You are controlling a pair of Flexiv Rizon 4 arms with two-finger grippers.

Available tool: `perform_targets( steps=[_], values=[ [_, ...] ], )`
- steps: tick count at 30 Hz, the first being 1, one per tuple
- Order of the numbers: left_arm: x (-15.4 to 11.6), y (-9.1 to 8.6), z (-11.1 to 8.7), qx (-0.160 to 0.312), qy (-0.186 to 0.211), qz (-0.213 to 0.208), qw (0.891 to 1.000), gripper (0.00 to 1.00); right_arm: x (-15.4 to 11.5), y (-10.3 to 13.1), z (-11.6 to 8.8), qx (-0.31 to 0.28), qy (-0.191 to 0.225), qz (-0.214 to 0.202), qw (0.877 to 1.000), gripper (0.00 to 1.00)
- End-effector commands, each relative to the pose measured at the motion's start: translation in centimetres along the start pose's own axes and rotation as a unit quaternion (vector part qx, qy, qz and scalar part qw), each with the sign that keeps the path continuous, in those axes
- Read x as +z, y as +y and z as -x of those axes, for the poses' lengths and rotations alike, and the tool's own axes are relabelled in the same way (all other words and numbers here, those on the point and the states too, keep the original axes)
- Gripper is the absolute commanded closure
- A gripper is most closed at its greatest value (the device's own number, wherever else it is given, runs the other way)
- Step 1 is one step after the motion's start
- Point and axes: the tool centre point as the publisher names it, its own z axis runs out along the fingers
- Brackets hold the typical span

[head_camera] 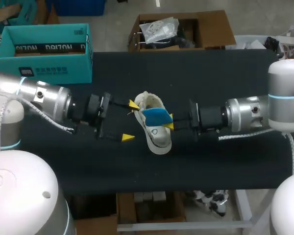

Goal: Open the shoe tongue, take the insole out of the shoe, put the insole back into the shoe, and pack the shoe into the shoebox

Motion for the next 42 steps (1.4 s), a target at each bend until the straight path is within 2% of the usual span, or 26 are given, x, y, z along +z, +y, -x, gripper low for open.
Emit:
perform_targets(
  steps=[1,4,5,11,17,18,21,30,33,37,38,42],
  values=[
    [1.8,1.1,0.6,0.005,-0.075,0.001,0.997,0.04,-0.1,1.5,0.4,-0.006,0.021,-0.016,1.000,1.00],
    [2.2,1.8,1.1,0.003,-0.077,0.007,0.997,0.07,0.0,2.2,0.2,-0.007,0.023,-0.021,0.999,1.00],
    [2.4,2.3,1.6,-0.005,-0.076,0.013,0.997,0.16,0.1,2.5,0.1,-0.007,0.023,-0.022,0.999,1.00],
    [3.8,3.8,2.9,-0.016,-0.063,0.024,0.998,0.31,0.5,3.2,-0.4,-0.008,0.021,-0.023,0.999,1.00],
    [4.9,4.5,3.5,-0.018,-0.047,0.030,0.998,0.34,0.5,3.6,-0.7,-0.011,0.024,-0.015,1.000,1.00],
    [4.9,4.7,3.7,-0.018,-0.046,0.032,0.998,0.37,0.6,3.6,-0.7,-0.012,0.025,-0.015,1.000,1.00],
    [5.0,5.0,3.9,-0.019,-0.044,0.035,0.998,0.60,0.6,3.6,-0.7,-0.013,0.028,-0.014,0.999,1.00],
    [5.1,6.3,4.1,-0.025,-0.034,0.039,0.998,0.72,0.6,3.8,-0.8,-0.014,0.034,-0.010,0.999,1.00],
    [5.2,6.6,4.1,-0.023,-0.030,0.039,0.998,0.85,0.5,3.9,-1.0,-0.014,0.035,-0.010,0.999,1.00],
    [5.2,6.7,4.1,-0.016,-0.021,0.040,0.999,0.92,0.5,4.0,-1.1,-0.014,0.036,-0.010,0.999,1.00],
    [5.2,6.7,4.1,-0.014,-0.019,0.040,0.999,1.00,0.6,4.1,-1.2,-0.014,0.037,-0.011,0.999,1.00],
    [5.3,6.7,4.1,0.004,-0.005,0.044,0.999,1.00,0.7,4.3,-1.2,-0.014,0.036,-0.013,0.999,1.00]
  ],
)
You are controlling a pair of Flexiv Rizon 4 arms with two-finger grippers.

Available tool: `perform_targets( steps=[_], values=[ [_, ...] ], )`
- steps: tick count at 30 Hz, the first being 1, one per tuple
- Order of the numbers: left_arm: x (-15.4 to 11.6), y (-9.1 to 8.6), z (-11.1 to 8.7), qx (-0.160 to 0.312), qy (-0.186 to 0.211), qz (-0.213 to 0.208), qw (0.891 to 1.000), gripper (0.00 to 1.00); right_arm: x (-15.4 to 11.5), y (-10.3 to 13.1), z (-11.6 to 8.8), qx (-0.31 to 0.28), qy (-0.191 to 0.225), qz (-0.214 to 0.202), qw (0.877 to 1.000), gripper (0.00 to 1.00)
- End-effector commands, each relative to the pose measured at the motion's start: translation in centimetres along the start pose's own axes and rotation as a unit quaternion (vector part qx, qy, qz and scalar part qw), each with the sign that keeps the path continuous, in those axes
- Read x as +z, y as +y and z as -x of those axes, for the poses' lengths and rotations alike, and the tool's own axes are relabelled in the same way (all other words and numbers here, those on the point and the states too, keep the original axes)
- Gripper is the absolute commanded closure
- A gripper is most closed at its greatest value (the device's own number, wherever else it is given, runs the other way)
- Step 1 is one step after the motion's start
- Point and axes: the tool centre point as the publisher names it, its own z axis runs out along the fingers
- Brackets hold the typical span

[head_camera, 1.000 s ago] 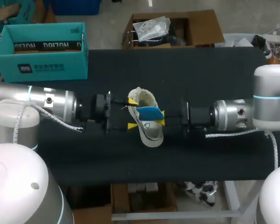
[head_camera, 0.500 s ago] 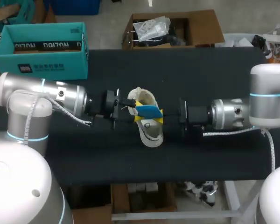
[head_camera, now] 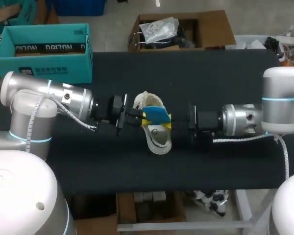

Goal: Open the shoe tongue, take the insole out of the shoe, put the insole back into the shoe, and pack the shoe into the shoebox

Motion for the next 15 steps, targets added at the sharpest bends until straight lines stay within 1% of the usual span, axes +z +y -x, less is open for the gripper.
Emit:
perform_targets(
  steps=[1,2,3,7,10,11,15],
  values=[
    [0.2,0.2,0.2,0.015,0.012,-0.002,1.000,1.00,0.1,0.3,0.0,0.002,0.001,-0.004,1.000,1.00],
    [0.2,0.2,0.2,0.020,0.016,-0.002,1.000,1.00,0.1,0.3,0.0,0.004,0.001,-0.002,1.000,0.95],
    [0.2,0.2,0.3,0.028,0.023,-0.003,0.999,1.00,0.1,0.1,0.0,0.007,0.000,0.004,1.000,0.76],
    [0.2,0.0,0.2,0.053,0.035,0.007,0.998,1.00,0.3,-0.7,0.1,0.016,-0.004,0.026,1.000,0.66],
    [0.2,-0.2,0.2,0.074,0.049,0.011,0.996,1.00,0.4,-1.2,0.4,0.028,-0.002,0.051,0.998,0.64],
    [0.2,-0.3,0.2,0.079,0.053,0.017,0.995,1.00,0.4,-1.3,0.6,0.030,0.001,0.059,0.998,0.64],
    [0.2,-0.3,0.3,0.092,0.072,0.029,0.993,1.00,0.1,-1.5,1.3,0.032,0.015,0.068,0.997,0.67]
  ],
)
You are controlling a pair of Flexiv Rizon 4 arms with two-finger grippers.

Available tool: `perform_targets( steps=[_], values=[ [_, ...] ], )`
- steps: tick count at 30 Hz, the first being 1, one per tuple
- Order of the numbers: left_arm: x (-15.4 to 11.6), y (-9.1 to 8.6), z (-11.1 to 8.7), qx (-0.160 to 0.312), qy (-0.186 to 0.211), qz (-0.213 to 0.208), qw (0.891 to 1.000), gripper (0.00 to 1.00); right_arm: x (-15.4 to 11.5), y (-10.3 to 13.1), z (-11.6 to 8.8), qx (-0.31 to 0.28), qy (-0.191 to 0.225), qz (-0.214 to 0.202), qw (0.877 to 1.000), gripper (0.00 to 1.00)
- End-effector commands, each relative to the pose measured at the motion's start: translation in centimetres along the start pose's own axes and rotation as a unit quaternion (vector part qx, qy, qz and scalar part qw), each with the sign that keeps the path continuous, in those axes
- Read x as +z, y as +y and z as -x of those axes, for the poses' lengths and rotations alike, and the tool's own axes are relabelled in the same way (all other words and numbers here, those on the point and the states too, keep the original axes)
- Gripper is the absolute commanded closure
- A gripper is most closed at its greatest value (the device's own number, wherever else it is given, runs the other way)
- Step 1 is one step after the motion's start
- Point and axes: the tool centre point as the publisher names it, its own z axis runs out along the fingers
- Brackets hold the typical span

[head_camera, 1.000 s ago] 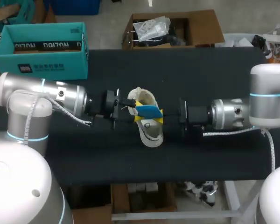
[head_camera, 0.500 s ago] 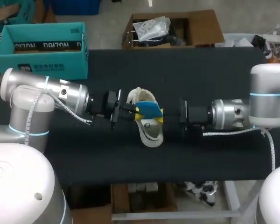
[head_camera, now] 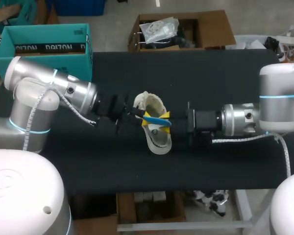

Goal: Open the shoe tongue, take the insole out of the shoe, put the insole back into the shoe, and pack the shoe into the shoebox

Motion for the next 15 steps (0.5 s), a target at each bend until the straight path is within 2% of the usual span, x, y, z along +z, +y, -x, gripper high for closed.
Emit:
perform_targets(
  steps=[1,10,15],
  values=[
    [-0.09,-0.07,0.53,0.002,0.020,0.008,1.000,1.00,-0.66,-1.06,1.17,0.000,0.018,0.032,0.999,0.69],
    [-0.32,0.37,0.78,-0.002,0.050,0.022,0.999,1.00,-0.90,-0.57,1.89,0.013,0.034,0.041,0.998,0.71],
    [-0.05,0.71,0.61,0.003,0.060,0.028,0.998,1.00,-0.75,-0.38,1.51,0.013,0.035,0.042,0.998,0.83]
  ],
)
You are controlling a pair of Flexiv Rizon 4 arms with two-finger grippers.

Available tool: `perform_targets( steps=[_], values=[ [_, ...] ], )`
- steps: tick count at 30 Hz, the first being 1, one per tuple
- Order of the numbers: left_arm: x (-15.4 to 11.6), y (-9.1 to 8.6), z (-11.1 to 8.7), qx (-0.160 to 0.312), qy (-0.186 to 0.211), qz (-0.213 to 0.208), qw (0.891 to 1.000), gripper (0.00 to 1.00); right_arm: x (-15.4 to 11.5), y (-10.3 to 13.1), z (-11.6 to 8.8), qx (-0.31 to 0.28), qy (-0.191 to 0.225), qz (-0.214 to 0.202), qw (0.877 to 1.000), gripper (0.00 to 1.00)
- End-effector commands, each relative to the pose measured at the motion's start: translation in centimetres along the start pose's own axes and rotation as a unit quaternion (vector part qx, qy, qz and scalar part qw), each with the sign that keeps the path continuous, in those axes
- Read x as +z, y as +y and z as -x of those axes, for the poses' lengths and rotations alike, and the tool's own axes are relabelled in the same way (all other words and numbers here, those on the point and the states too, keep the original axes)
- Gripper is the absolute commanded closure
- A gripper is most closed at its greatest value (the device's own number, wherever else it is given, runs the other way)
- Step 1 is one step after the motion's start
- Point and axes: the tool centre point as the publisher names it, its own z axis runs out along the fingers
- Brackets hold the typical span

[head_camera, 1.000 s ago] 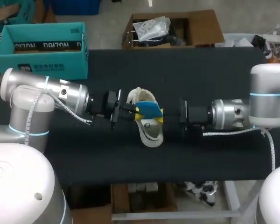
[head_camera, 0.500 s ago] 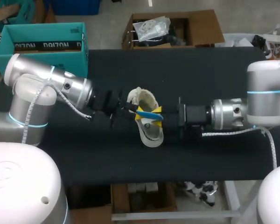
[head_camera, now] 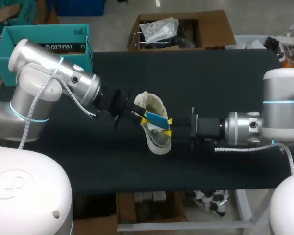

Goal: Open the shoe tongue, take the insole out of the shoe, put the insole back into the shoe, and pack the shoe into the shoebox

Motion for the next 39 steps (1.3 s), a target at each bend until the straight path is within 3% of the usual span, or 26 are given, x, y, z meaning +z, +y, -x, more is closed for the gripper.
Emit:
perform_targets(
  steps=[1,6,22,27,34,37,39],
  values=[
    [0.3,0.5,0.4,-0.001,0.008,0.001,1.000,1.00,0.2,0.2,-0.2,-0.001,0.002,-0.001,1.000,0.85],
    [0.6,1.0,0.4,0.000,0.012,0.006,1.000,1.00,0.5,0.7,-0.7,0.001,0.001,0.004,1.000,1.00],
    [2.5,4.1,1.2,-0.009,0.003,0.010,1.000,1.00,1.8,3.9,-2.2,0.014,0.005,0.042,0.999,1.00],
    [2.8,4.5,1.2,-0.016,0.003,0.009,1.000,1.00,2.2,5.4,-2.5,0.024,0.004,0.035,0.999,1.00],
    [2.5,4.1,1.0,-0.017,0.003,0.003,1.000,1.00,1.9,5.6,-2.4,0.027,0.008,0.035,0.999,1.00],
    [1.8,3.3,0.6,-0.012,-0.001,-0.016,1.000,0.64,1.7,5.4,-2.3,0.027,0.010,0.039,0.999,1.00],
    [1.3,2.8,0.3,-0.007,-0.003,-0.027,1.000,0.54,1.6,5.4,-2.3,0.026,0.011,0.040,0.999,1.00]
  ],
)
